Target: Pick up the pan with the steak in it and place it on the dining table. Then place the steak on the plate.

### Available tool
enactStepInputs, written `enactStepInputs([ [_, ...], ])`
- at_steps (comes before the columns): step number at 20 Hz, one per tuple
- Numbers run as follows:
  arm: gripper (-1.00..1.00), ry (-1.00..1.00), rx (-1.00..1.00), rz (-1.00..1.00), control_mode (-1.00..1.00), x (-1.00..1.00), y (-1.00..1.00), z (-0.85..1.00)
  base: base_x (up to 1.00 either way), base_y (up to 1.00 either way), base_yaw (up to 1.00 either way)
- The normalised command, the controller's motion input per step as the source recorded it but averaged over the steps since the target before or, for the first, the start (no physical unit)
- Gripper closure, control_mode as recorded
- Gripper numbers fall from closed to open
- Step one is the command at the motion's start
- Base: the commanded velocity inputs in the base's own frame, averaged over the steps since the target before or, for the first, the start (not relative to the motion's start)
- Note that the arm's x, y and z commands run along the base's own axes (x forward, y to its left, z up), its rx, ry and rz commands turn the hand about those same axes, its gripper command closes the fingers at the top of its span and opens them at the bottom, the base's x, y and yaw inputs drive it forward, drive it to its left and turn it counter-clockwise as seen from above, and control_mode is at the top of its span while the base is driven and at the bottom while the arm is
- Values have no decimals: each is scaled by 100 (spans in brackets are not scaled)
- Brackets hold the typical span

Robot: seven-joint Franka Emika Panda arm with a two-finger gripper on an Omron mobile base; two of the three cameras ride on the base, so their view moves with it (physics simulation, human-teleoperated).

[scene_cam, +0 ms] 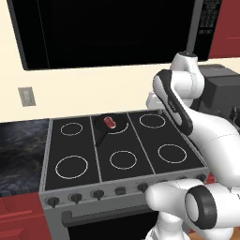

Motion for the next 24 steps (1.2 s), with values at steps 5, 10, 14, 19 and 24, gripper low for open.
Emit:
enactStepInputs([
  [5, -100, 0, 0, 0, -100, 0, 0, 0, 0, 0, 0],
  [10, -100, 0, 0, 0, -100, 0, 0, 0, 0, 0, 0],
  [14, -100, -2, -1, 1, -100, -8, 3, 0, 0, 0, 0],
  [19, -100, -4, -2, 3, -100, -28, 31, -6, 0, 0, 0],
  [24, -100, -2, 0, 2, -100, -24, 40, -18, 0, 0, 0],
])
